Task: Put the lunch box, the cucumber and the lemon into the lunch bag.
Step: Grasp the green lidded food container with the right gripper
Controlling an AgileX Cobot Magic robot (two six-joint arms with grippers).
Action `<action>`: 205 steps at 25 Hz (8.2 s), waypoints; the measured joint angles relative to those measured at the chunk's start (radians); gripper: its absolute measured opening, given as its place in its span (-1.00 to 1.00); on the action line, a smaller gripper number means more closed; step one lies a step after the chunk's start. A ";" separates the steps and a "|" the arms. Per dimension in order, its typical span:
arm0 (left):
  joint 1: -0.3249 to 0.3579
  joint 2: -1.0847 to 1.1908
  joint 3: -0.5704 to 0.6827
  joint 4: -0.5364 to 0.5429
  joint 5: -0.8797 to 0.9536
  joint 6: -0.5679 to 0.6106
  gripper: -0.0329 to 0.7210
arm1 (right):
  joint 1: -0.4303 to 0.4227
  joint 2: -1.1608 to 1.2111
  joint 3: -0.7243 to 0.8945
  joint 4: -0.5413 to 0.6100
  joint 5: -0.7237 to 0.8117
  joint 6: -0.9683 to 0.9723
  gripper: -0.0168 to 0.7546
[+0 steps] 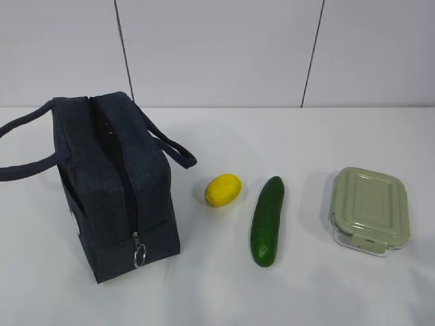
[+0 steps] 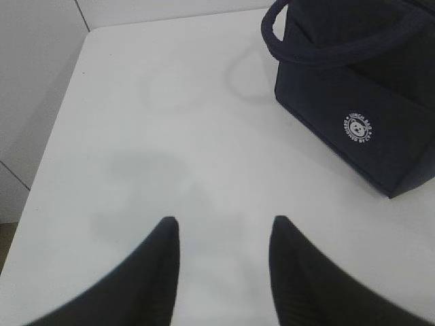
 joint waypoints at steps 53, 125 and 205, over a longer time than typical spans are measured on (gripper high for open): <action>0.000 0.000 0.000 -0.007 0.000 0.000 -0.26 | 0.000 0.505 -0.126 -0.014 -0.011 0.264 0.40; 0.000 0.000 0.000 -0.008 0.000 0.000 -0.27 | -0.507 1.658 -0.403 0.798 -0.239 -0.554 0.15; 0.000 0.045 0.000 -0.018 0.000 0.000 -0.27 | -0.661 2.049 -0.440 1.164 -0.048 -1.065 0.71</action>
